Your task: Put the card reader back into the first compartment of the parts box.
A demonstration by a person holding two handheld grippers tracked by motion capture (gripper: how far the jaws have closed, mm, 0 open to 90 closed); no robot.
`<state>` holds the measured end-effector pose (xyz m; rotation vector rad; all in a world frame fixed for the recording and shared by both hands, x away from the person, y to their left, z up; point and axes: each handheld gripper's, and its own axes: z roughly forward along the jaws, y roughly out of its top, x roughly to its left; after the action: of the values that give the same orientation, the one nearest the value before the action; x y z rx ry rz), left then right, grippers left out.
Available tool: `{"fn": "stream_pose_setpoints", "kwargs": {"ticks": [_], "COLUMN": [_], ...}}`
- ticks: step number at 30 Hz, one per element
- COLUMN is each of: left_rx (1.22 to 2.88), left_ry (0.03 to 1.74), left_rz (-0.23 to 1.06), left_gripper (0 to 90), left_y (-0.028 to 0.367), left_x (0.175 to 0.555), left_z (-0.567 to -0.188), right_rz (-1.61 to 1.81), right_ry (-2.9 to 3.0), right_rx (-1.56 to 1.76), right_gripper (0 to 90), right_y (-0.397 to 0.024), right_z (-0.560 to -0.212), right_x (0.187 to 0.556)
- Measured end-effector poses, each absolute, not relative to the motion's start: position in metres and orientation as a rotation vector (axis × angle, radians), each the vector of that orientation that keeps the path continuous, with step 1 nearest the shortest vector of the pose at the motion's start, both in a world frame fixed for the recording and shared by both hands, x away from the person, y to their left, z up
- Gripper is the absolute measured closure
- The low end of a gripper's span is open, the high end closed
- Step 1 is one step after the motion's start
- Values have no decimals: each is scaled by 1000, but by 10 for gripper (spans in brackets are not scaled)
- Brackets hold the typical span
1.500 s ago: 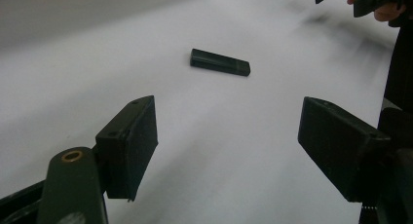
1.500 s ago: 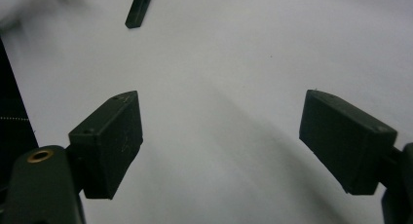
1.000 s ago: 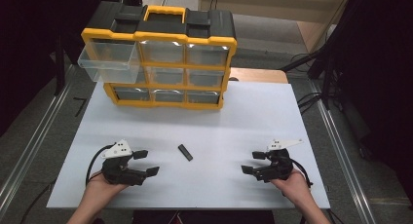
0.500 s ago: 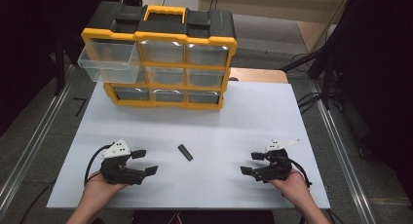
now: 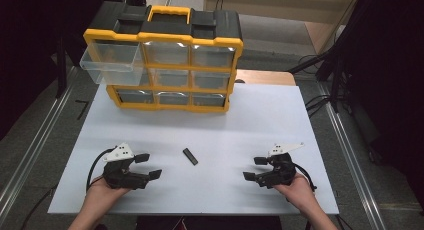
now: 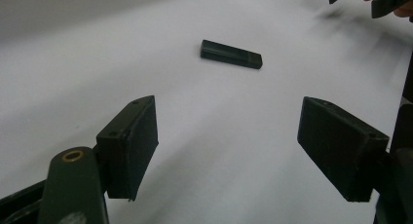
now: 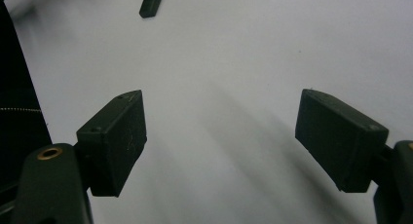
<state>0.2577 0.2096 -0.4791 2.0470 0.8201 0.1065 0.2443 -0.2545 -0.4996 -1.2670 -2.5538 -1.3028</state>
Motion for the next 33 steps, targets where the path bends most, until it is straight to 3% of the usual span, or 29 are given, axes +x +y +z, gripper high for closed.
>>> {"fn": "stream_pose_setpoints", "kwargs": {"ticks": [33], "left_rx": [2050], "left_ry": [827], "left_rz": [98], "left_gripper": [240], "left_y": [210], "left_x": [260], "left_z": [-480], "right_rz": [-1331], "right_ry": [-2571], "right_rx": [-1152], "right_gripper": [196], "right_y": [-201], "right_z": [-472], "right_x": [285]}}
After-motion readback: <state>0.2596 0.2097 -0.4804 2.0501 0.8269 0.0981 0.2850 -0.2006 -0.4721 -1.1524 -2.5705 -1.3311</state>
